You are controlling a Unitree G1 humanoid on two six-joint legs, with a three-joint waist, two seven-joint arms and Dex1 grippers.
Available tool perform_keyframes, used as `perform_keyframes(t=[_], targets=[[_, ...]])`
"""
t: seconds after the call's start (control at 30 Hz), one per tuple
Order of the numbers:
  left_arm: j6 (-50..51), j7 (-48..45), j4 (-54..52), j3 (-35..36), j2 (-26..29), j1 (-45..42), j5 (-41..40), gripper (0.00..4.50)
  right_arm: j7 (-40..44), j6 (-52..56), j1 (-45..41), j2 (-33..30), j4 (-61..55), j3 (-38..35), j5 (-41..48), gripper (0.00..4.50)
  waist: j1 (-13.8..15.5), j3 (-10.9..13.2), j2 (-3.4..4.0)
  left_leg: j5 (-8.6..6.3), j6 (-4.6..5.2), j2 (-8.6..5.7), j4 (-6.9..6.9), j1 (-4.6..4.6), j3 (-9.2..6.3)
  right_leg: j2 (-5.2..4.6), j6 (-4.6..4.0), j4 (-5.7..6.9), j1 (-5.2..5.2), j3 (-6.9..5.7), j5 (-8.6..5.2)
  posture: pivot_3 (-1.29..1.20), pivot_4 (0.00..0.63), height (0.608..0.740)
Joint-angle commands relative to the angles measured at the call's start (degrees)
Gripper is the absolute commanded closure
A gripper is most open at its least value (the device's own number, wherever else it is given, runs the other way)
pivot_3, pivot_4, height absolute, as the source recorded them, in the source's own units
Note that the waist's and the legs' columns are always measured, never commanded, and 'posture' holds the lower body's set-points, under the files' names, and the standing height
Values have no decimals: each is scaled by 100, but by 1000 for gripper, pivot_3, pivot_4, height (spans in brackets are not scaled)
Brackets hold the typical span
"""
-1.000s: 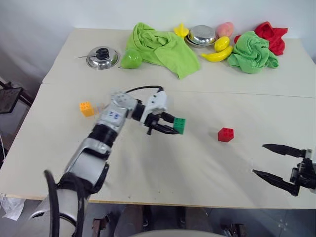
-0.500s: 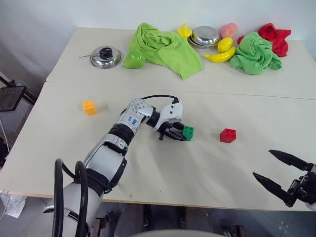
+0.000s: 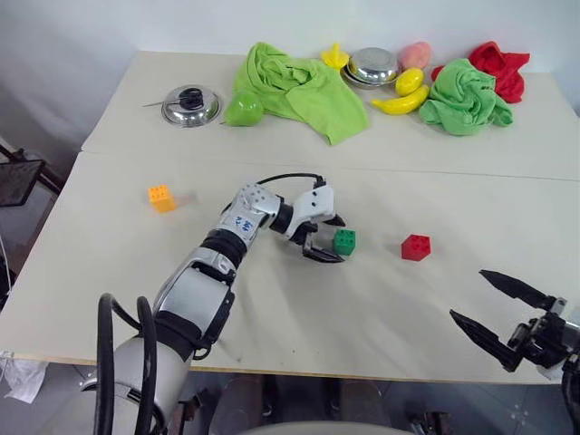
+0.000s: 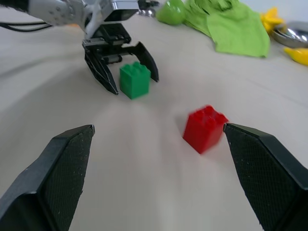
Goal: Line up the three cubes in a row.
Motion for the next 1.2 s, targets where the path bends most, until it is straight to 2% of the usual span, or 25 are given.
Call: perform_keyframes(t=[0.03, 0.2, 0.37, 0.43, 0.53, 0.7, 0.8, 0.93, 1.07, 1.2], targets=[[-193, -764, -877, 436, 594, 386, -577, 7, 92, 118, -297, -200, -320, 293, 192, 0, -56, -1, 3, 0, -1, 2, 2, 0, -1, 1, -1, 3, 0, -1, 0, 0, 150, 740], [-112, -1549, -2401, 1203, 1690, 1672, -1601, 7, 216, 357, -1051, -303, -392, 961, 301, 0, -154, -6, 12, 2, -5, 13, 15, 3, -3, 7, -4, 19, 0, -2, -2, 0, 150, 740], [338, -383, -4040, 2300, 2423, 3503, -2148, 7, 176, 522, -1781, -112, -362, 1611, 353, 0, -89, -6, 12, 1, -4, 12, 39, 2, -21, 1, -5, 32, 9, 0, -2, 0, 150, 740], [465, 196, -4671, 2795, 2537, 4416, -2239, 7, 208, 423, -1997, 47, -327, 1871, 287, 0, -126, -8, 14, -3, -2, 10, 47, -1, -37, -5, -6, 31, 16, -3, -2, 0, 150, 740], [679, 1246, -5326, 3653, 2412, 5566, -2416, 7, 238, 251, -2251, 290, -275, 2263, 112, 0, -106, -7, 13, -10, 0, 5, 48, 1, -44, -10, -6, 34, 22, -8, -2, 0, 150, 740], [364, 2636, -5300, 4825, 2064, 6830, -2438, 7, 241, 106, -2442, 430, -88, 2501, -24, 0, -103, -7, 13, -12, -1, 5, 48, 4, -46, -14, -6, 29, 27, -9, -2, 0, 150, 740], [402, 3204, -5374, 5218, 1852, 7188, -2569, 7, 264, 38, -2472, 377, 78, 2445, -55, 0, -104, -8, 11, -15, 0, 2, 48, 6, -45, -16, -6, 29, 29, -8, -2, 0, 150, 740], [648, 3440, -5872, 5020, 1729, 7277, -2712, 7, 402, -43, -2521, 252, 364, 2314, -41, 0, -87, -8, 10, -16, 0, 0, 48, 6, -45, -19, -6, 32, 28, -9, -2, 0, 150, 740], [1176, 3772, -6276, 4589, 1814, 6905, -2658, 7, 551, -50, -2556, 80, 552, 2161, 23, 0, -85, -9, 10, -16, 0, -2, 47, 7, -42, -21, -6, 34, 27, -6, -2, 0, 150, 740], [1936, 4492, -6479, 4240, 1898, 6203, -2498, 7, 642, -67, -2544, -13, 653, 2074, 21, 0, -113, -9, 10, -16, -1, 0, 46, 8, -39, -16, -6, 35, 26, -5, -2, 0, 150, 740]])
